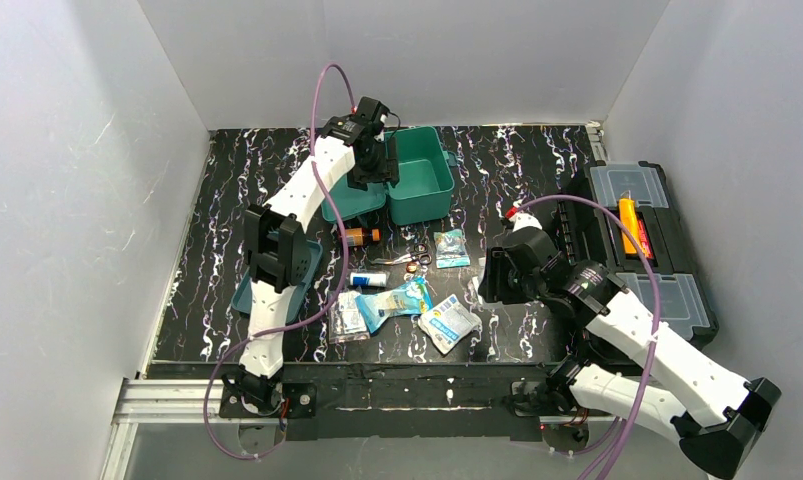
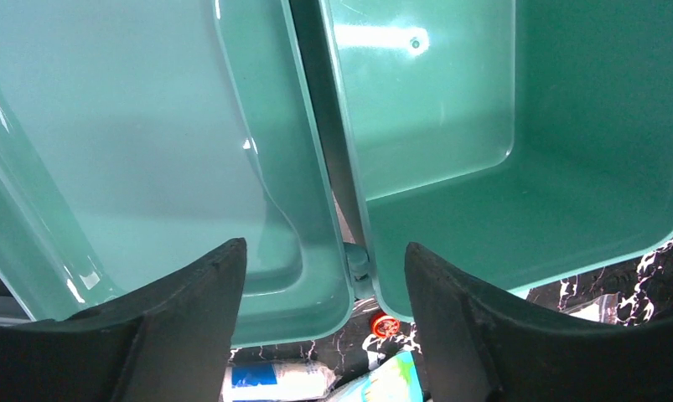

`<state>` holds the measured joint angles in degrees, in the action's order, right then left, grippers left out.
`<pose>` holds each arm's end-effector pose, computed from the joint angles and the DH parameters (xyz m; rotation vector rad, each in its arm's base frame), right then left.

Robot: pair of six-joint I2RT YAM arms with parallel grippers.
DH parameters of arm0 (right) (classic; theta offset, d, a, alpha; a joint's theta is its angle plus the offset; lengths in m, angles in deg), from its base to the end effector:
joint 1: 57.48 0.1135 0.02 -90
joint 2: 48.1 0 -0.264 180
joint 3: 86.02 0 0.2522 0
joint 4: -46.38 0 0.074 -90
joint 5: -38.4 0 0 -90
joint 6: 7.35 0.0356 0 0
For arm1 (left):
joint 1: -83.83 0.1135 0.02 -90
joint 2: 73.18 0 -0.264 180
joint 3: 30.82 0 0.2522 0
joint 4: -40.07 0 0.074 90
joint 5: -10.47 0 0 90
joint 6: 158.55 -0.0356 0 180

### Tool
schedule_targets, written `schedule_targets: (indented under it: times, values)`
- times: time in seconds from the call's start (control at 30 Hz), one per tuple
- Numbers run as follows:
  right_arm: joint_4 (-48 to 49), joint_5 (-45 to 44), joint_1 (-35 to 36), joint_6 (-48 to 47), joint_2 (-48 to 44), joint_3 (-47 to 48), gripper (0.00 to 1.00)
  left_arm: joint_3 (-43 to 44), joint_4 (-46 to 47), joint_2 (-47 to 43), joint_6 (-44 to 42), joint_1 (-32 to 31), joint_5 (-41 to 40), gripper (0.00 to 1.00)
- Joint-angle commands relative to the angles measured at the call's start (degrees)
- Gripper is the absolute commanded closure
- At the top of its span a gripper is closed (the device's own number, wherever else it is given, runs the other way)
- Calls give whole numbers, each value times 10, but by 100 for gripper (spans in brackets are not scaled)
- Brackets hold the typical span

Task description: Organize the medicine kit

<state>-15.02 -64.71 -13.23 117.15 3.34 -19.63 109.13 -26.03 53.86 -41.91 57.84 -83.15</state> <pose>0.1303 0.1156 0.3062 -0.0937 2.3880 0.3929 0.4419 -0.2129 0.2929 -0.0408 2.5221 -0.3006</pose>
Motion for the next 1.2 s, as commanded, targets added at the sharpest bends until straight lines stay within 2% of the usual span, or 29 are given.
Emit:
schedule_targets:
  times: [0.0, 0.43, 0.57, 0.83, 1.17]
  values:
    - [23, -2, -2, -4, -14, -3, 90, 25, -24, -6, -6, 0, -6, 38]
    - [29, 4, -2, 0, -18, -16, 90, 40, -45, 7, -44, 0, -21, 60]
    - [28, 4, -2, 0, -19, -16, 90, 50, -52, 13, -50, 0, -16, 64]
    - [28, 5, -1, 4, -23, -22, 90, 55, -60, 25, -61, -4, -10, 65]
    - [25, 4, -2, 12, -37, -28, 91, 45, -69, 10, -84, -15, -29, 81]
